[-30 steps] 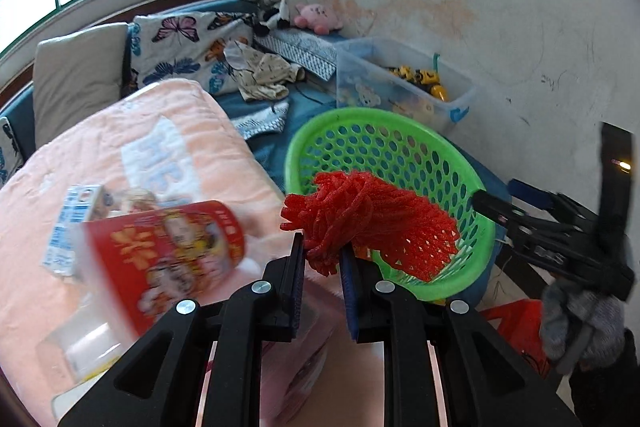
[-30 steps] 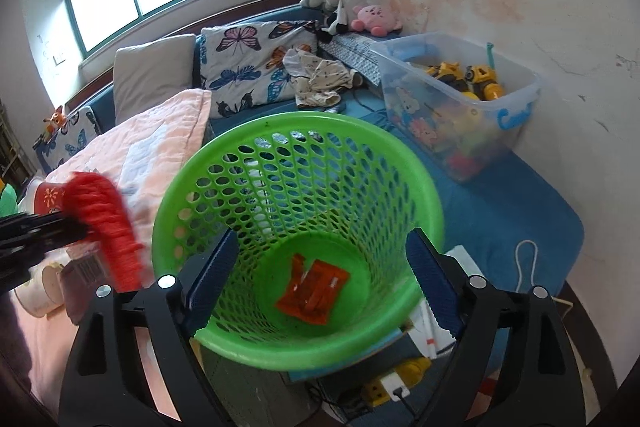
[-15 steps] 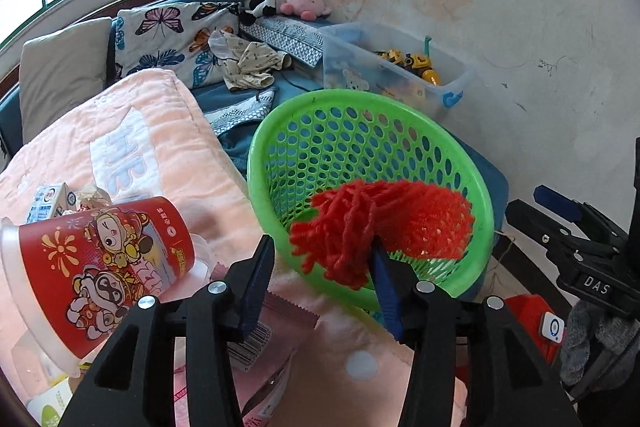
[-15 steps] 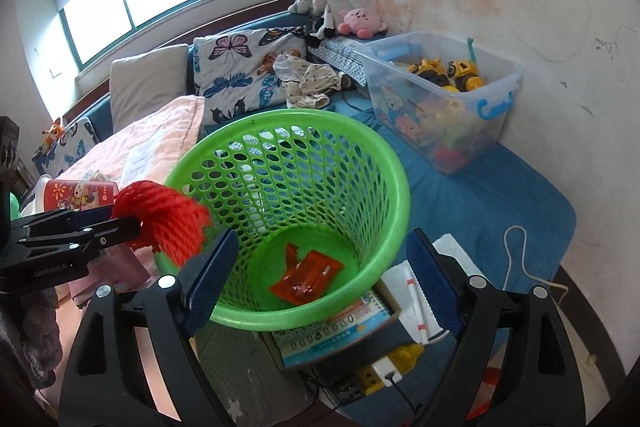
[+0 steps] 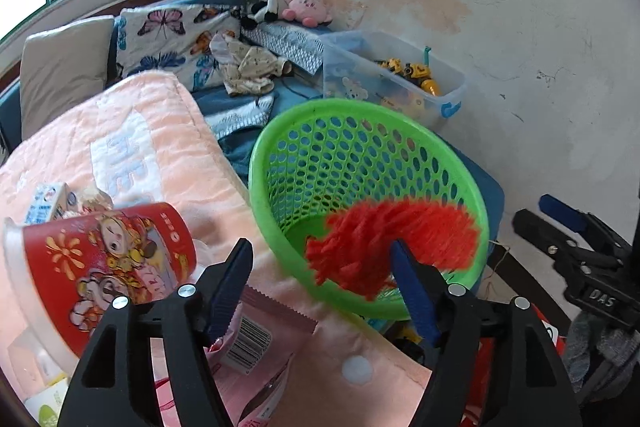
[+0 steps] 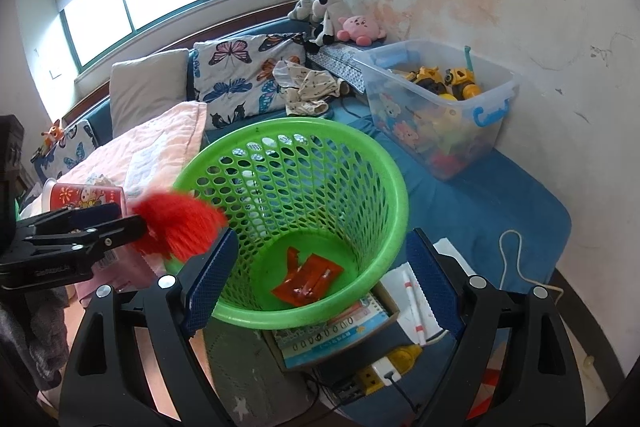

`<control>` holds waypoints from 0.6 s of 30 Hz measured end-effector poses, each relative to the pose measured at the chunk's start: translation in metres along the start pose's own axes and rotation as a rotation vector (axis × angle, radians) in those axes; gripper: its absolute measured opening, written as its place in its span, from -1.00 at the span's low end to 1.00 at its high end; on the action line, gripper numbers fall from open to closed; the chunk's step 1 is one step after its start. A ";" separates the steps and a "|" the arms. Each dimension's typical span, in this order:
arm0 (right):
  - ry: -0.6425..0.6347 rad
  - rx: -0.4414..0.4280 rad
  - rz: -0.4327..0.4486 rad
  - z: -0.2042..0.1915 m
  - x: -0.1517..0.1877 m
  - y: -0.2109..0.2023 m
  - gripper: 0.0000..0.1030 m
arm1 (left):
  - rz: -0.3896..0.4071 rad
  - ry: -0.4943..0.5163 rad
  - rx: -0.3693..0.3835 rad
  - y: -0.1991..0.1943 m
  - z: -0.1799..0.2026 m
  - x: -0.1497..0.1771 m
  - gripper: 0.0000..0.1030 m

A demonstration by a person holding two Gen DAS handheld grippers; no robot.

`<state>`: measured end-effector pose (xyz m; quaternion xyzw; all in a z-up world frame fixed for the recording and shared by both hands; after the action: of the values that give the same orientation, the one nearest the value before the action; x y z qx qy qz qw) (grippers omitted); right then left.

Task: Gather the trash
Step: 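Carry the red yarn tassel over the green basket and open the left tool, then grasp the red-and-white paper cup rim with the left tool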

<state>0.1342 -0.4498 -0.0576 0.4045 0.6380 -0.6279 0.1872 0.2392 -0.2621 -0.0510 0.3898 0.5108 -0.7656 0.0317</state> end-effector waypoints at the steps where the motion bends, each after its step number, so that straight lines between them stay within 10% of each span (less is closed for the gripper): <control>1: 0.001 0.002 0.000 0.001 0.000 0.000 0.66 | -0.006 -0.001 -0.010 0.004 -0.001 0.000 0.33; 18: -0.022 -0.066 0.006 -0.024 -0.001 -0.009 0.66 | 0.065 0.001 -0.061 -0.052 -0.019 0.018 0.36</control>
<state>0.1347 -0.4260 -0.0477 0.3931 0.6550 -0.6104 0.2093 0.2139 -0.2159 -0.0266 0.4053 0.5211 -0.7481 0.0681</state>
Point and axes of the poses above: each gripper's, at about its wrist camera, not at the fingertips, and y roughly the way its jaws point, z to its right, x to its underside, the point moved 3 cm from there along y, roughly the way its jaws point, and after that the axes turned 4 degrees about x, right-handed, at the moved point
